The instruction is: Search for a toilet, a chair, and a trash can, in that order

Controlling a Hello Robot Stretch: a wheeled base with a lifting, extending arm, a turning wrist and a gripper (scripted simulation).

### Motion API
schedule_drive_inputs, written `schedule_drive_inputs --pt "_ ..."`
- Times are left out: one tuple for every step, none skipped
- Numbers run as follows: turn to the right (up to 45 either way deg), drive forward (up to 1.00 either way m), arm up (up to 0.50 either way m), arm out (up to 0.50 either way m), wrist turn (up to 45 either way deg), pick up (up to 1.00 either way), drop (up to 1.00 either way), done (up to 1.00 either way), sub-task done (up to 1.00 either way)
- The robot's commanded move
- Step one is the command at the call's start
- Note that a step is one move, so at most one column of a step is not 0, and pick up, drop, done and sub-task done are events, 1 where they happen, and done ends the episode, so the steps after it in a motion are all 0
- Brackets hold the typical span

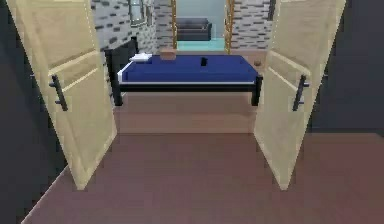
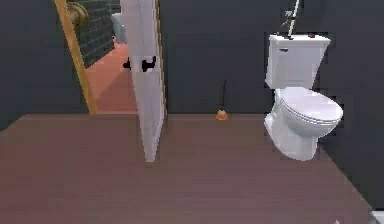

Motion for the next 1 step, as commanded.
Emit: schedule_drive_inputs --pt "45.0 0.00 0.00 0.00 0.0 0.00 0.00 0.00 0.00"
